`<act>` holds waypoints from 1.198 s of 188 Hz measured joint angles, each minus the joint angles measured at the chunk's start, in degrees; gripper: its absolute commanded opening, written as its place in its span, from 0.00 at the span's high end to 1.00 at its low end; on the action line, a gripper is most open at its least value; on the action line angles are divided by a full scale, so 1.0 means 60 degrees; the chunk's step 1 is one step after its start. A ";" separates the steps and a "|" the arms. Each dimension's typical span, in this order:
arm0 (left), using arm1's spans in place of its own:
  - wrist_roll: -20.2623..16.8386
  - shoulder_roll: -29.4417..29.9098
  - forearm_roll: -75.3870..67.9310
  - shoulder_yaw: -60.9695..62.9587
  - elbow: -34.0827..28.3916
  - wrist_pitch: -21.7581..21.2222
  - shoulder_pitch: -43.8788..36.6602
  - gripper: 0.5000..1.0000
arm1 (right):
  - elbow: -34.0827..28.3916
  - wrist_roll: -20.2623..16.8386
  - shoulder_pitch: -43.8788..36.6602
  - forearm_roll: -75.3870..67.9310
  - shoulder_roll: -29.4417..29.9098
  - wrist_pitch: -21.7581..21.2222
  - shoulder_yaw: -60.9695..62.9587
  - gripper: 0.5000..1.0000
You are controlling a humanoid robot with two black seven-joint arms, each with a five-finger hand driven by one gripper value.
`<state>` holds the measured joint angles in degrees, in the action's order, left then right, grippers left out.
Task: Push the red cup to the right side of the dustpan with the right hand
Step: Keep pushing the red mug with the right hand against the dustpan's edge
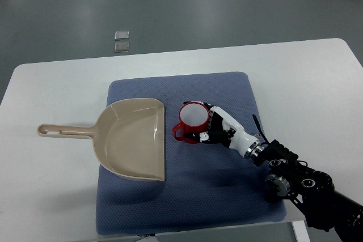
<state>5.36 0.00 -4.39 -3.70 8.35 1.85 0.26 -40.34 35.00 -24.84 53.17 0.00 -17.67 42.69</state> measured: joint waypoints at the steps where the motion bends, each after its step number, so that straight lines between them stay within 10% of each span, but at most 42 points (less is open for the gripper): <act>1: 0.0000 0.0000 0.0000 0.0000 0.0000 0.0000 0.0000 0.00 | 0.0000 0.0000 -0.0001 0.0000 0.0000 0.0000 -0.0004 0.14; 225: 0.0000 0.0000 0.0000 0.0000 0.0000 0.0000 0.0000 0.00 | -0.0302 0.0003 -0.0009 0.0018 0.0000 0.0036 -0.0902 0.14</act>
<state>5.36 0.00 -4.39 -3.70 8.35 1.85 0.26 -42.15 35.02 -24.90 53.28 0.00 -17.45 37.28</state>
